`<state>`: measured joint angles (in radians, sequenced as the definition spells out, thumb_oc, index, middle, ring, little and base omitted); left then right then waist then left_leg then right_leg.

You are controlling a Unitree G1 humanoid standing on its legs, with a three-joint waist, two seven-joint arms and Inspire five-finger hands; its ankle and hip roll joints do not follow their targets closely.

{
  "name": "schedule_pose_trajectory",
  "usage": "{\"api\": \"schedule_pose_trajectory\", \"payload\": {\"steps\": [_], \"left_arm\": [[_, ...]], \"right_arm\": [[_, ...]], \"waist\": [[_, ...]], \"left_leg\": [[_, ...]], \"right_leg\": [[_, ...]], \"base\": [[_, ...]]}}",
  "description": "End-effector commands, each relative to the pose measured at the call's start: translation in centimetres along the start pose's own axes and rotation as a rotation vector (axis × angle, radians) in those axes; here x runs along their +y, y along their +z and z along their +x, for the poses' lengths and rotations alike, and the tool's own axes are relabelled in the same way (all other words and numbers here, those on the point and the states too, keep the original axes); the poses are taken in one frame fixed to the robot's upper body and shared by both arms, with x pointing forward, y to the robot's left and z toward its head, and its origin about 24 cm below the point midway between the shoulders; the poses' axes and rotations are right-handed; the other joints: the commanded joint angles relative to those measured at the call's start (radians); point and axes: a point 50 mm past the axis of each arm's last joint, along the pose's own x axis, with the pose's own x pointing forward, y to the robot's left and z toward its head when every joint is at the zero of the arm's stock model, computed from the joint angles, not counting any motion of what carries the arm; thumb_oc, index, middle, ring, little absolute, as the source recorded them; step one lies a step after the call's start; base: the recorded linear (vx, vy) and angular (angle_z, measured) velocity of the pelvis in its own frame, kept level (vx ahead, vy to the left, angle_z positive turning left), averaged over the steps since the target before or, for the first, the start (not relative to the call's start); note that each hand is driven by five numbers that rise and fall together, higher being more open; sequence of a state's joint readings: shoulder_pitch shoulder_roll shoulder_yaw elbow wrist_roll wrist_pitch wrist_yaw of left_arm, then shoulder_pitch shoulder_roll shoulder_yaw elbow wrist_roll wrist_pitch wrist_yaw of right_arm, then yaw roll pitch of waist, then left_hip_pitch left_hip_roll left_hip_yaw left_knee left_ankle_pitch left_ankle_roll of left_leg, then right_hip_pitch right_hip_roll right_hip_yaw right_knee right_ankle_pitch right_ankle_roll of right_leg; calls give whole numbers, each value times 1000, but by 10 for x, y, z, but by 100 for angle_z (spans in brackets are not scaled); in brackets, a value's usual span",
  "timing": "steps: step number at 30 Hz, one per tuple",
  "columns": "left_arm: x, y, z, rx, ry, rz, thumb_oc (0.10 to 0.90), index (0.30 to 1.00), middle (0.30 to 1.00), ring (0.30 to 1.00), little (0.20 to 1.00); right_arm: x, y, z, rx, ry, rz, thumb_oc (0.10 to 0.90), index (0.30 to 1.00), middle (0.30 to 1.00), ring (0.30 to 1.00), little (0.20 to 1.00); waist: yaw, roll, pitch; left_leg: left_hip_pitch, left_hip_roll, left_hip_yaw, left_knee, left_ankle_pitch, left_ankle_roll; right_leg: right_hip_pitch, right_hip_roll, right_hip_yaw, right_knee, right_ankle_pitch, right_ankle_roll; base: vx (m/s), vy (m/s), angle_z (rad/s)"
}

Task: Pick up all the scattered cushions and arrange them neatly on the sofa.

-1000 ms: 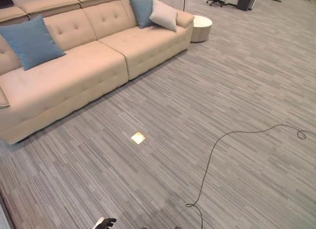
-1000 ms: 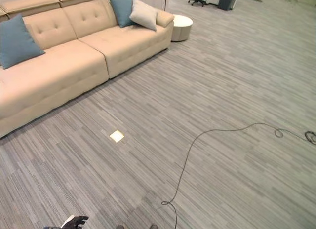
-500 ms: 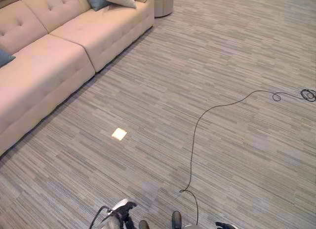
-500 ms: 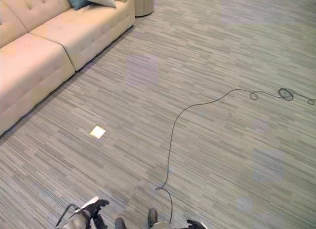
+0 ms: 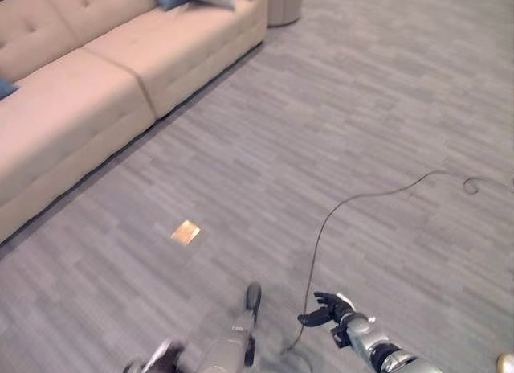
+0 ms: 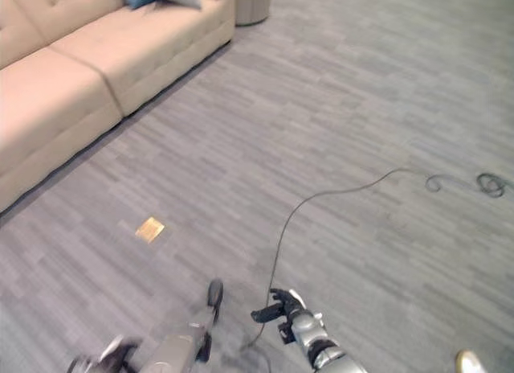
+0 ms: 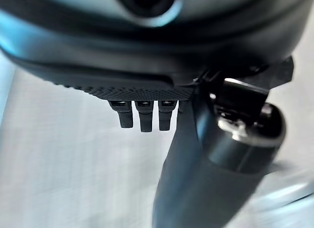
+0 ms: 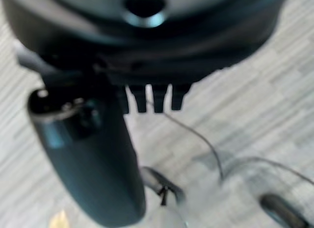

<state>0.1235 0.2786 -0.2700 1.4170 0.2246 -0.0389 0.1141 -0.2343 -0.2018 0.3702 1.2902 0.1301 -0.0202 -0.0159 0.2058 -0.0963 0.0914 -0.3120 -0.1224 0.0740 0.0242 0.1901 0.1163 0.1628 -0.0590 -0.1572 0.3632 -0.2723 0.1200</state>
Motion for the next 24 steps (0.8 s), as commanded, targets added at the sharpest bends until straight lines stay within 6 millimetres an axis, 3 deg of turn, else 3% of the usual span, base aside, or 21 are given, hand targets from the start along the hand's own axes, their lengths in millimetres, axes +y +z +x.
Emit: {"api": "schedule_pose_trajectory", "payload": {"steps": [1, 2, 3, 4, 5, 7, 8, 9, 10, 11, 13, 14, 15, 16, 17, 18, 19, 20, 22, 23, 24], "left_arm": [[19, 68, 1, -223, 33, 177, 800, 900, 900, 900, 900], [17, 83, 0, -273, 25, 261, 800, 900, 900, 900, 900], [18, 99, -2, -325, 32, 326, 800, 900, 900, 900, 900], [24, 136, -10, -439, 71, 353, 800, 900, 900, 900, 900], [24, 136, -10, -440, 71, 353, 800, 900, 900, 900, 900], [30, 163, -18, -527, 108, 356, 800, 900, 900, 900, 900], [29, 178, -23, -573, 118, 388, 800, 900, 900, 900, 900], [27, 188, -28, -616, 120, 428, 800, 900, 900, 900, 900], [24, 196, -32, -651, 121, 466, 800, 900, 900, 900, 900], [24, 203, -35, -676, 129, 484, 800, 900, 900, 900, 900], [23, 214, -40, -702, 139, 533, 800, 900, 900, 900, 900], [16, 213, -40, -708, 121, 550, 800, 900, 900, 900, 900], [1, 213, -40, -713, 96, 547, 800, 900, 900, 900, 900], [1, 212, -40, -712, 96, 547, 800, 900, 900, 900, 900], [-9, 204, -37, -684, 73, 544, 800, 900, 900, 900, 900], [-22, 193, -33, -637, 44, 505, 800, 900, 900, 900, 900], [-24, 183, -30, -598, 37, 471, 800, 900, 900, 900, 900], [-24, 174, -26, -573, 34, 457, 800, 900, 900, 900, 900], [-27, 168, -25, -568, 40, 477, 800, 900, 900, 900, 900], [-29, 167, -26, -575, 41, 469, 800, 900, 900, 900, 900], [-31, 167, -27, -593, 41, 421, 800, 900, 900, 900, 900]], "right_arm": [[-17, 19, 1, -59, -13, -4, 800, 900, 900, 900, 900], [-15, 22, 1, -63, -3, -37, 800, 900, 900, 900, 900], [-16, 24, 1, -57, -7, -56, 800, 900, 900, 900, 900], [-18, 27, 2, -53, -23, -43, 800, 900, 900, 900, 900], [-18, 27, 2, -54, -23, -43, 800, 900, 900, 900, 900], [-18, 33, 3, -63, -28, -34, 800, 900, 900, 900, 900], [-15, 35, 3, -64, -22, -39, 800, 900, 900, 900, 900], [-12, 33, 3, -50, -12, -41, 800, 900, 900, 900, 900], [-9, 32, 4, -35, -5, -46, 800, 900, 900, 900, 900], [-7, 29, 4, -17, 0, -45, 800, 900, 900, 900, 900], [-7, 25, 4, 31, 0, 3, 800, 900, 900, 900, 900], [-6, 19, 4, 53, -9, 29, 800, 900, 900, 900, 900], [20, 12, 3, 63, 8, 53, 800, 900, 900, 900, 900], [20, 11, 3, 64, 8, 53, 800, 900, 900, 900, 900], [29, 2, 2, 89, 19, 67, 800, 900, 900, 900, 900], [34, -7, 0, 105, 16, 107, 800, 900, 900, 900, 900], [30, -4, 1, 103, 6, 97, 800, 900, 900, 900, 900], [20, -1, 1, 95, -27, 96, 800, 900, 900, 900, 900], [13, 6, 3, 89, -73, 102, 800, 900, 900, 900, 900], [9, 15, 3, 74, -100, 103, 800, 900, 900, 900, 900], [1, 30, 4, 49, -140, 102, 800, 900, 900, 900, 900]], "waist": [[26, 22, 18], [3, 43, 24], [-23, 65, 34], [-63, 95, 46], [-66, 96, 53], [-95, 115, 69], [-117, 113, 72], [-128, 114, 70], [-135, 120, 70], [-142, 123, 66], [-167, 140, 48], [-167, 130, 41], [-171, 145, 27], [-173, 146, 26], [-191, 161, 16], [-176, 160, 31], [-148, 156, 50], [-125, 154, 61], [-76, 154, 79], [-51, 157, 71], [12, 165, 52]], "left_leg": [[96, -16, -22, 12, -156, -47], [175, -13, -39, 7, -204, -29], [240, -2, -55, 0, -238, -23], [359, 24, -61, -34, -287, -35], [366, 24, -64, -36, -287, -36], [454, 47, -70, -70, -322, -58], [515, 46, -93, -88, -341, -72], [562, 53, -106, -109, -371, -91], [591, 70, -105, -111, -394, -120], [615, 82, -107, -111, -413, -140], [683, 113, -125, -103, -403, -167], [682, 110, -150, -74, -387, -172], [685, 123, -177, 42, -327, -192], [683, 125, -178, 48, -331, -193], [644, 141, -155, 189, -219, -226], [406, 161, -121, 692, -21, -272], [308, 123, -111, 890, 10, -261], [230, 130, -81, 1002, -25, -230], [73, 139, -51, 1061, -113, -191], [29, 138, -26, 976, -143, -181], [-15, 88, 17, 669, -158, -150]], "right_leg": [[-50, -146, -81, 248, 532, 120], [-106, -180, -128, 343, 511, 100], [-165, -217, -180, 398, 450, 82], [-248, -258, -262, 337, 330, 51], [-239, -259, -265, 337, 328, 51], [-325, -222, -301, 210, 266, 31], [-383, -181, -305, 25, 302, 37], [-407, -171, -294, -112, 302, 67], [-393, -134, -313, -315, 356, 81], [-405, -124, -319, -426, 394, 94], [-490, -125, -309, -441, 431, 112], [-472, -118, -302, -443, 450, 93], [-443, -97, -272, -428, 464, 64], [-441, -95, -275, -430, 464, 63], [-405, -62, -223, -416, 456, 27], [-318, -45, -199, -377, 410, -43], [-263, -44, -187, -365, 374, -70], [-208, -29, -176, -374, 338, -94], [-111, 5, -140, -392, 275, -115], [-63, 23, -128, -411, 249, -111], [2, 36, -107, -437, 208, -84]], "base": [[863, 311, 73], [795, 290, 95], [1087, 228, 109], [771, 113, 84], [716, 28, 57], [588, -115, 18], [873, -243, 17], [868, -294, 13], [817, -274, 26], [772, -249, 24], [782, -247, 23], [768, -250, 39], [476, -152, 55], [568, -147, 45], [687, -359, 34], [934, -487, 29], [876, -549, 64], [580, -354, 34], [607, -250, -32], [1020, -103, -69], [778, -34, -62]]}}
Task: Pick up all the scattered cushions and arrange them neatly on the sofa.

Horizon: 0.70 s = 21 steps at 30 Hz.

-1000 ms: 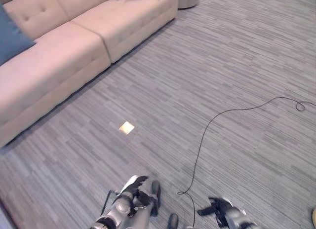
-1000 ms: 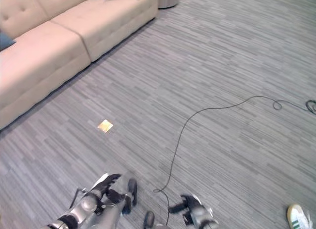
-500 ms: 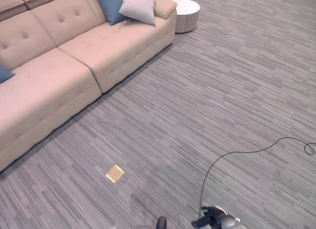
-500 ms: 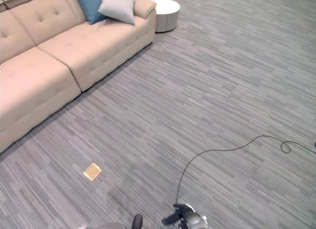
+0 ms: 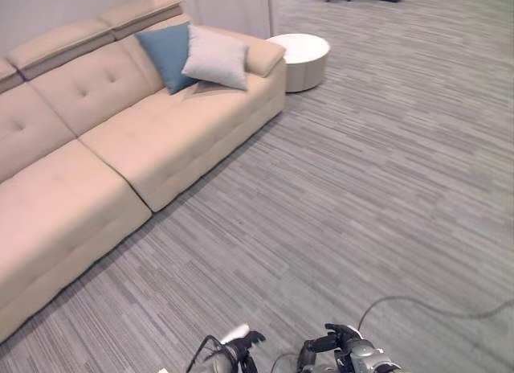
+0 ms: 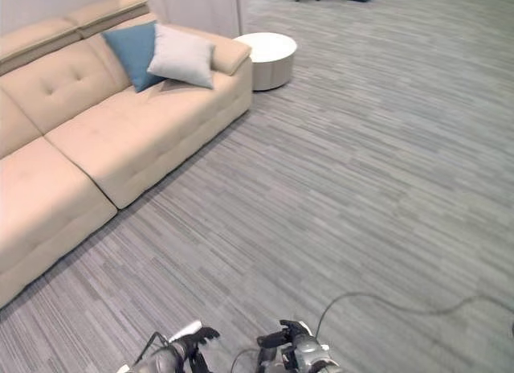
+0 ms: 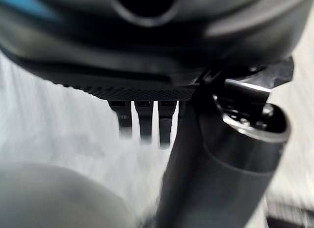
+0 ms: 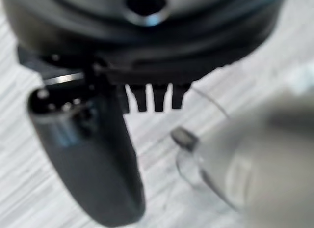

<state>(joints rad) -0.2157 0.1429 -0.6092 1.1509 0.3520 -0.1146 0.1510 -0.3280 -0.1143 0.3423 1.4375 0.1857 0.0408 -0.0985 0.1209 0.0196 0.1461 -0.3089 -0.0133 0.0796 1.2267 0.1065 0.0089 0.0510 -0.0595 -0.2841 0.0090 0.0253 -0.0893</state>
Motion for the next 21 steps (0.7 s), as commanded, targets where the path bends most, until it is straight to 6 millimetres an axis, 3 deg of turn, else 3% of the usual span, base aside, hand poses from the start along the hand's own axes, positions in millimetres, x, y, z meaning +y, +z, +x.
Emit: {"api": "schedule_pose_trajectory", "payload": {"steps": [1, 2, 3, 4, 5, 6, 7, 8, 9, 10, 11, 12, 13, 14, 15, 16, 17, 18, 20, 21], "left_arm": [[-46, -36, -20, 150, -97, 9, 800, 900, 900, 900, 900], [-42, -43, -22, 160, -67, 9, 800, 900, 900, 900, 900], [-42, -43, -22, 159, -66, 9, 800, 900, 900, 900, 900], [-40, -45, -23, 164, -59, 3, 800, 900, 900, 900, 900], [-39, -48, -24, 177, -46, -19, 800, 900, 900, 900, 900], [-43, -51, -26, 191, -55, -32, 800, 900, 900, 900, 900], [-47, -59, -30, 218, -65, -43, 800, 900, 900, 900, 900], [-47, -58, -30, 217, -66, -42, 800, 900, 900, 900, 900], [-48, -66, -34, 247, -62, -56, 800, 900, 900, 900, 900], [-51, -75, -39, 281, -65, -86, 800, 900, 900, 900, 900], [-55, -82, -44, 314, -76, -95, 800, 900, 900, 900, 900], [-55, -86, -45, 328, -77, -100, 800, 900, 900, 900, 900], [-53, -92, -48, 349, -75, -105, 800, 900, 900, 900, 900], [-51, -94, -48, 359, -65, -108, 800, 900, 900, 900, 900], [-51, -91, -47, 350, -67, -98, 800, 900, 900, 900, 900], [-51, -88, -45, 333, -76, -72, 800, 900, 900, 900, 900], [-52, -81, -42, 305, -86, -49, 800, 900, 900, 900, 900], [-51, -76, -39, 282, -93, -41, 800, 900, 900, 900, 900], [-50, -71, -37, 269, -95, -76, 800, 900, 900, 900, 900], [-51, -72, -37, 269, -100, -72, 800, 900, 900, 900, 900]], "right_arm": [[-15, 24, 0, -55, -95, 33, 800, 900, 900, 900, 900], [-23, 46, -1, -100, -120, -25, 800, 900, 900, 900, 900], [-24, 46, -1, -100, -121, -25, 800, 900, 900, 900, 900], [-27, 53, -2, -111, -134, -48, 800, 900, 900, 900, 900], [-32, 61, -3, -119, -156, -68, 800, 900, 900, 900, 900], [-37, 64, -4, -113, -166, -71, 800, 900, 900, 900, 900], [-45, 68, -5, -108, -195, -63, 800, 900, 900, 900, 900], [-45, 68, -5, -108, -195, -62, 800, 900, 900, 900, 900], [-45, 65, -4, -103, -194, -57, 800, 900, 900, 900, 900], [-46, 61, -4, -99, -193, -53, 800, 900, 900, 900, 900], [-48, 55, -3, -82, -190, -48, 800, 900, 900, 900, 900], [-50, 48, -3, -68, -187, -37, 800, 900, 900, 900, 900], [-54, 42, -2, -49, -188, -38, 800, 900, 900, 900, 900], [-56, 38, -2, -40, -188, -38, 800, 900, 900, 900, 900], [-56, 35, -2, -27, -181, -39, 800, 900, 900, 900, 900], [-57, 33, -2, -19, -181, -30, 800, 900, 900, 900, 900], [-56, 32, -2, -12, -177, -27, 800, 900, 900, 900, 900], [-55, 29, -2, 2, -172, -16, 800, 900, 900, 900, 900], [-59, 26, -2, 19, -177, 5, 800, 900, 900, 900, 900], [-62, 23, -2, 29, -183, 17, 800, 900, 900, 900, 900]], "waist": [[98, 46, -3], [189, 67, -21], [190, 68, -21], [219, 71, -25], [244, 60, -23], [256, 62, -31], [301, 64, -59], [303, 66, -60], [335, 60, -77], [371, 38, -102], [389, 18, -107], [386, 23, -112], [376, 46, -120], [348, 71, -128], [315, 101, -132], [284, 127, -132], [251, 138, -122], [221, 155, -108], [188, 163, -89], [187, 153, -92]], "left_leg": [[-16, -22, 13, -538, -72, -42], [17, -61, -24, -1051, -36, -31], [21, -60, -24, -1062, -27, -31], [12, -65, -42, -1226, -6, -39], [-42, -72, -20, -1310, -4, -47], [-82, -64, 21, -1314, -5, -53], [-52, -68, 29, -1302, 38, -37], [-52, -65, 30, -1303, 39, -38], [-29, -85, -12, -1290, 84, -17], [-44, -117, -42, -1229, 91, 4], [-32, -162, -56, -1185, 81, 25], [-2, -180, -74, -1166, 54, 55], [50, -189, -113, -1157, 17, 79], [105, -193, -161, -1150, -16, 101], [183, -193, -207, -1162, -48, 114], [261, -185, -246, -1173, -79, 115], [327, -184, -277, -1171, -114, 109], [374, -174, -300, -1169, -137, 96], [459, -156, -319, -1178, -181, 66], [506, -148, -326, -1185, -220, 49]], "right_leg": [[114, 34, 21, -83, -89, 126], [189, 61, 52, -92, -143, 151], [187, 61, 53, -92, -140, 150], [222, 64, 57, -93, -168, 152], [260, 67, 59, -91, -193, 154], [305, 75, 56, -88, -211, 156], [329, 69, 66, -48, -234, 168], [327, 71, 69, -48, -232, 168], [336, 56, 64, -8, -210, 186], [335, 14, 46, 63, -155, 222], [293, -69, 3, 225, 11, 297], [228, -127, -6, 422, 138, 341], [164, -163, -11, 629, 233, 336], [82, -181, -16, 774, 207, 311], [4, -205, -28, 861, 139, 282], [-61, -228, -55, 885, 66, 261], [-123, -225, -81, 811, -1, 236], [-149, -235, -123, 747, -25, 226], [-200, -242, -202, 603, 6, 250], [-232, -241, -207, 523, -6, 277]], "base": [[1165, 87, -120], [657, 71, -118], [903, 65, -148], [510, -33, -92], [788, -25, -74], [1061, 51, -46], [784, 78, -7], [808, 110, -42], [629, 120, -47], [905, 224, -72], [854, 286, -60], [798, 321, -41], [806, 280, 3], [839, 221, 47], [834, 109, 109], [842, -18, 140], [732, -105, 196], [679, -187, 157], [649, -260, 117], [703, -383, 121]]}}
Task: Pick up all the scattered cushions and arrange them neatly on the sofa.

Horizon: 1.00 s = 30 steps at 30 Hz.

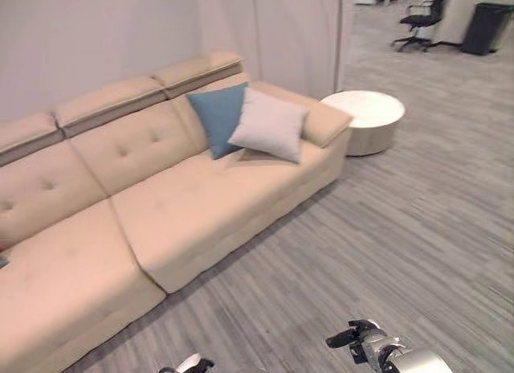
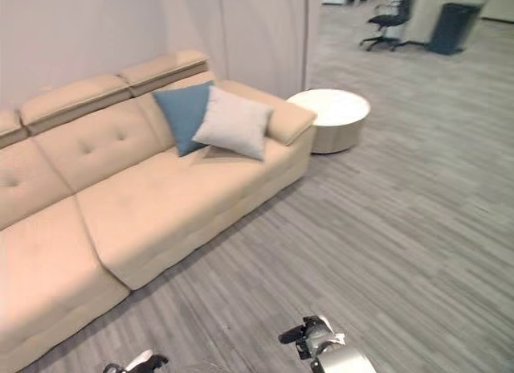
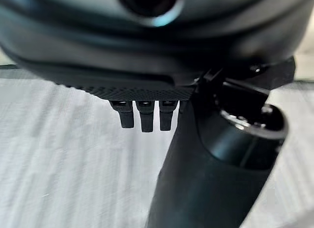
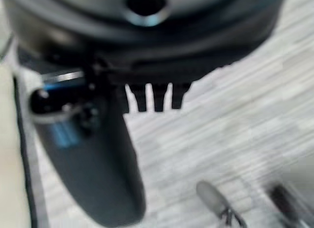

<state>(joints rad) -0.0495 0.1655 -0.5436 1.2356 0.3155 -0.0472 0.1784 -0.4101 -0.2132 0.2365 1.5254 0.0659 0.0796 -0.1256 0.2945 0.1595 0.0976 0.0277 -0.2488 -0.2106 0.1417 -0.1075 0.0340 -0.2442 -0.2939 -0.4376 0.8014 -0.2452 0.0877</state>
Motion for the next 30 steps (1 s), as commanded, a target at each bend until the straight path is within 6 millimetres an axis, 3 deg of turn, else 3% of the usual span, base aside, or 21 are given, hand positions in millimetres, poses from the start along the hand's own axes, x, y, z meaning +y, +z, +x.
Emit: {"api": "schedule_pose_trajectory", "payload": {"steps": [1, 2, 3, 4, 5, 6, 8, 10, 12, 14, 15, 17, 18, 19, 21, 24, 25, 26, 27, 28, 30], "left_arm": [[-5, -1, -2, -35, -29, 77, 800, 900, 900, 900, 900], [-3, 0, -1, -43, -25, 120, 800, 900, 900, 900, 900], [0, -3, -1, -39, -27, 152, 800, 900, 900, 900, 900], [0, -3, -1, -36, -27, 151, 800, 900, 900, 900, 900], [0, -4, 0, -24, -25, 114, 800, 900, 900, 900, 900], [-2, -7, -1, -5, -25, 84, 800, 900, 900, 900, 900], [1, -6, 0, 11, -11, 89, 800, 900, 900, 900, 900], [-6, -9, -2, 29, -11, 32, 800, 900, 900, 900, 900], [-7, -11, -3, 28, -3, 22, 800, 900, 900, 900, 900], [-10, -9, -4, 25, 3, -36, 800, 900, 900, 900, 900], [-3, -14, -4, 56, 68, -131, 800, 900, 900, 900, 900], [-4, -24, -6, 132, 147, -297, 800, 900, 900, 900, 900], [-7, -31, -9, 156, 154, -312, 800, 900, 900, 900, 900], [-7, -31, -9, 157, 154, -312, 800, 900, 900, 900, 900], [-1, -40, -10, 187, 182, -332, 800, 900, 900, 900, 900], [-4, -54, -14, 244, 191, -389, 800, 900, 900, 900, 900], [-4, -63, -17, 287, 200, -413, 800, 900, 900, 900, 900], [-4, -63, -17, 287, 200, -414, 800, 900, 900, 900, 900], [-1, -63, -16, 287, 206, -406, 800, 900, 900, 900, 900], [4, -63, -15, 286, 211, -387, 800, 900, 900, 900, 900], [7, -62, -14, 278, 215, -369, 800, 900, 900, 900, 900]], "right_arm": [[-12, 16, -1, -13, -32, 57, 800, 900, 900, 900, 900], [-15, 14, 0, -2, -36, 60, 800, 900, 900, 900, 900], [-26, 6, 1, 24, -51, 86, 800, 900, 900, 900, 900], [-25, 6, 0, 24, -49, 85, 800, 900, 900, 900, 900], [-27, 2, 0, 43, -70, 135, 800, 900, 900, 900, 900], [-30, 4, 0, 42, -90, 141, 800, 900, 900, 900, 900], [-34, 7, 0, 39, -136, 214, 800, 900, 900, 900, 900], [-38, 8, 0, 29, -168, 264, 800, 900, 900, 900, 900], [-50, 7, -1, 37, -224, 268, 800, 900, 900, 900, 900], [-54, 16, -2, 8, -252, 313, 800, 900, 900, 900, 900], [-52, -16, 1, 24, -255, 280, 800, 900, 900, 900, 900], [-30, -33, 1, 28, -218, 158, 800, 900, 900, 900, 900], [-21, -33, 1, -11, -213, 40, 800, 900, 900, 900, 900], [-21, -33, 1, -11, -212, 39, 800, 900, 900, 900, 900], [-9, -23, 0, -58, -192, -11, 800, 900, 900, 900, 900], [-6, -20, 0, -67, -171, -31, 800, 900, 900, 900, 900], [-5, -22, 0, -61, -166, -10, 800, 900, 900, 900, 900], [-5, -22, 0, -62, -166, -10, 800, 900, 900, 900, 900], [-6, -23, 0, -63, -162, 1, 800, 900, 900, 900, 900], [-5, -28, 0, -51, -144, 9, 800, 900, 900, 900, 900], [-6, -28, 0, -53, -142, 1, 800, 900, 900, 900, 900]], "waist": [[6, 7, -48], [2, -6, -56], [-4, -28, -61], [-5, -19, -67], [-1, -40, -76], [-1, -54, -87], [-2, -66, -88], [17, -75, -74], [26, -74, -39], [50, -67, -21], [15, -71, -7], [8, -73, 7], [16, -56, 16], [15, -61, 20], [8, -58, 19], [44, -66, -11], [41, -85, -15], [42, -84, -18], [18, -79, -14], [-48, -30, -14], [-81, -23, -5]], "left_leg": [[203, 106, -50, -88, -31, 2], [231, 125, -59, -66, -61, -20], [243, 139, -88, -2, -64, -43], [248, 154, -84, 3, -79, -43], [255, 159, -91, 32, -70, -63], [242, 177, -65, 87, -44, -84], [88, 216, 11, 396, 137, -172], [-36, 198, 73, 735, 212, -182], [-203, 199, 130, 882, 164, -139], [-287, 218, 182, 762, 133, -109], [-288, 230, 217, 643, 109, -91], [-285, 153, 227, 266, 114, -58], [-312, 140, 215, -12, 211, -76], [-301, 136, 216, -24, 216, -76], [-337, 171, 382, -72, 279, -74], [-263, 148, 319, -108, 252, -26], [-185, 128, 291, -108, 207, 19], [-189, 129, 292, -107, 208, 19], [-156, 135, 272, -112, 190, 34], [-76, 149, 205, -120, 147, 63], [-34, 139, 177, -132, 132, 62]], "right_leg": [[55, 18, -63, -429, 282, 107], [51, 24, -45, -586, 302, 120], [53, 16, 6, -725, 393, 127], [65, 34, 9, -733, 381, 135], [90, 33, -8, -740, 395, 128], [125, 49, -6, -738, 393, 115], [204, 91, 2, -777, 363, 65], [303, 129, -1, -847, 337, 22], [370, 167, 19, -885, 297, -7], [411, 196, 40, -889, 259, -12], [414, 222, 84, -889, 250, -12], [423, 258, 148, -871, 222, -3], [468, 310, 166, -867, 185, -13], [473, 305, 166, -867, 181, -12], [496, 345, 172, -846, 159, -21], [508, 352, 199, -768, 125, -10], [411, 251, 175, -444, 265, 107], [407, 252, 176, -443, 266, 106], [351, 203, 174, -274, 346, 151], [208, 166, 188, 11, 381, 118], [149, 131, 189, 58, 335, 97]], "base": [[790, -510, 123], [900, -662, 100], [708, -513, 55], [611, -476, 58], [471, -380, 82], [639, -487, 48], [470, -418, -9], [391, -498, 13], [308, -426, 5], [363, -300, -86], [355, -203, -99], [488, -196, -113], [464, -175, -122], [417, -199, -97], [319, -128, -68], [543, -8, -109], [311, -14, -108], [427, -15, -88], [318, 81, -65], [315, 77, -35], [309, 7, 60]]}}
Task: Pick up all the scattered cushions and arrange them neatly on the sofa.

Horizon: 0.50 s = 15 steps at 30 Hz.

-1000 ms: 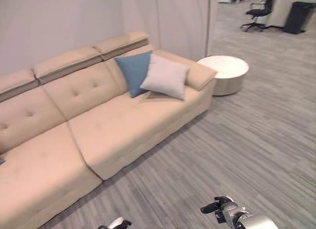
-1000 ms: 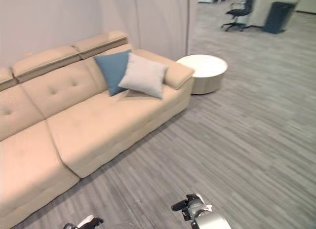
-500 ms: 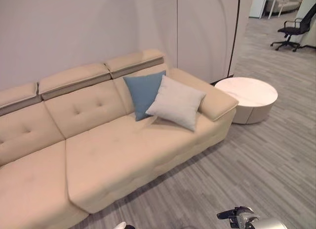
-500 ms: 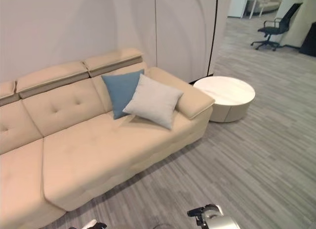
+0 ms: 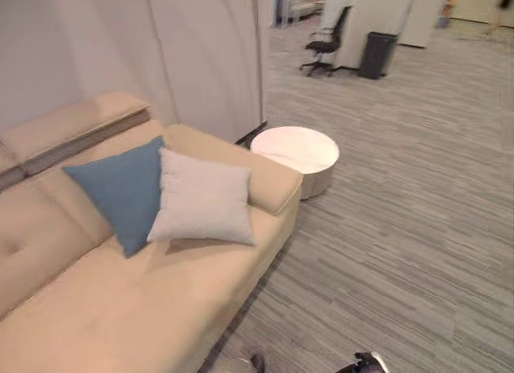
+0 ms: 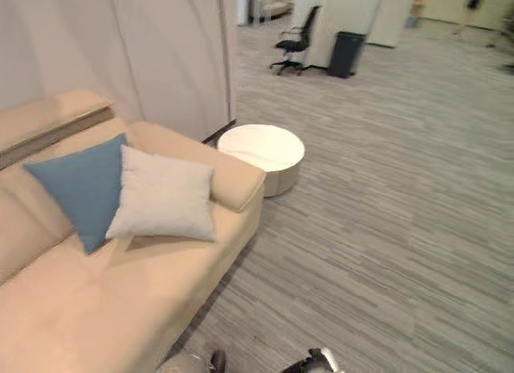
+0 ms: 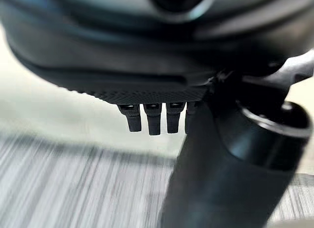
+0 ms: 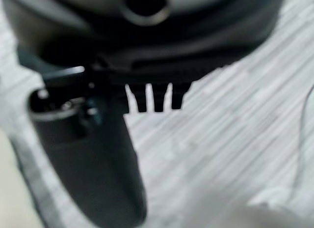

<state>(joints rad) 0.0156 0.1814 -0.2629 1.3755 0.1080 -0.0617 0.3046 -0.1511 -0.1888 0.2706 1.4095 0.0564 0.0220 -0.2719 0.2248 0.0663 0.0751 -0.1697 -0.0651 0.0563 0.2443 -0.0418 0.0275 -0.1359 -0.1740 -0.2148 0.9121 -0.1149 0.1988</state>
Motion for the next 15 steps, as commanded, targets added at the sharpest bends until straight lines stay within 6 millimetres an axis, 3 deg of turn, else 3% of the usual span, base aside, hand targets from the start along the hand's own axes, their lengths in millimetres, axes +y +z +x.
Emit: {"api": "schedule_pose_trajectory", "payload": {"steps": [1, 2, 3, 4, 5, 6, 7, 8, 9, 10, 13, 15], "left_arm": [[11, 16, 4, -74, 49, 59, 800, 900, 900, 900, 900], [11, 16, 3, -74, 49, 59, 800, 900, 900, 900, 900], [15, 38, 5, -162, 64, 65, 800, 900, 900, 900, 900], [16, 45, 5, -192, 75, 80, 800, 900, 900, 900, 900], [16, 45, 5, -192, 75, 80, 800, 900, 900, 900, 900], [17, 56, 5, -229, 73, 87, 800, 900, 900, 900, 900], [17, 56, 5, -229, 73, 87, 800, 900, 900, 900, 900], [19, 62, 6, -248, 75, 89, 800, 900, 900, 900, 900], [20, 63, 6, -249, 77, 77, 800, 900, 900, 900, 900], [22, 68, 5, -262, 91, 39, 800, 900, 900, 900, 900], [22, 74, 4, -290, 98, 9, 800, 900, 900, 900, 900], [21, 91, 1, -350, 100, -60, 800, 900, 900, 900, 900]], "right_arm": [[-32, 44, 5, -120, -76, 47, 800, 900, 900, 900, 900], [-32, 44, 5, -120, -76, 47, 800, 900, 900, 900, 900], [-30, 35, 5, -108, -71, 76, 800, 900, 900, 900, 900], [-32, 34, 6, -107, -74, 101, 800, 900, 900, 900, 900], [-32, 34, 6, -107, -74, 102, 800, 900, 900, 900, 900], [-37, 29, 6, -86, -88, 132, 800, 900, 900, 900, 900], [-37, 29, 6, -86, -88, 132, 800, 900, 900, 900, 900], [-42, 25, 7, -74, -101, 148, 800, 900, 900, 900, 900], [-45, 22, 8, -67, -106, 171, 800, 900, 900, 900, 900], [-48, 22, 8, -63, -122, 197, 800, 900, 900, 900, 900], [-47, 31, 7, -110, -137, 190, 800, 900, 900, 900, 900], [-53, 52, 5, -194, -171, 214, 800, 900, 900, 900, 900]], "waist": [[-35, 76, 25], [-36, 76, 25], [-80, 64, 41], [-110, 49, 41], [-111, 51, 42], [-130, 40, 44], [-130, 40, 44], [-143, 33, 44], [-151, 28, 40], [-147, 9, 22], [-149, -1, 12], [-162, -11, 18]], "left_leg": [[207, -38, -119, -250, 45, 59], [207, -38, -120, -250, 45, 58], [260, -43, -187, -251, 3, 31], [283, -49, -227, -253, -15, 12], [284, -47, -228, -253, -14, 12], [298, -51, -253, -252, -31, -3], [298, -51, -253, -252, -31, -3], [305, -55, -275, -244, -49, -9], [331, -42, -280, -240, -72, -21], [345, -8, -293, -186, -101, -48], [321, 28, -295, -116, -94, -77], [235, 76, -213, -8, -47, -105]], "right_leg": [[5, -32, -44, -120, 168, -36], [6, -32, -45, -121, 168, -36], [-24, -46, 7, -445, 147, -57], [-43, 3, 92, -662, 168, -51], [-36, 6, 90, -672, 174, -52], [-22, 13, 150, -797, 197, -31], [-21, 13, 150, -798, 197, -31], [-40, 11, 210, -846, 232, -10], [-44, 21, 219, -858, 244, -4], [-12, 13, 191, -857, 257, 8], [38, 33, 143, -880, 232, -7], [85, 36, 80, -899, 205, -26]], "base": [[282, -62, 120], [463, -363, 140], [501, -469, 83], [502, -468, 81], [292, -278, 66], [110, -106, 59], [231, -219, 124], [282, -232, 126], [573, -552, 142], [531, -555, 83], [256, -370, 107], [99, -277, 118]]}}
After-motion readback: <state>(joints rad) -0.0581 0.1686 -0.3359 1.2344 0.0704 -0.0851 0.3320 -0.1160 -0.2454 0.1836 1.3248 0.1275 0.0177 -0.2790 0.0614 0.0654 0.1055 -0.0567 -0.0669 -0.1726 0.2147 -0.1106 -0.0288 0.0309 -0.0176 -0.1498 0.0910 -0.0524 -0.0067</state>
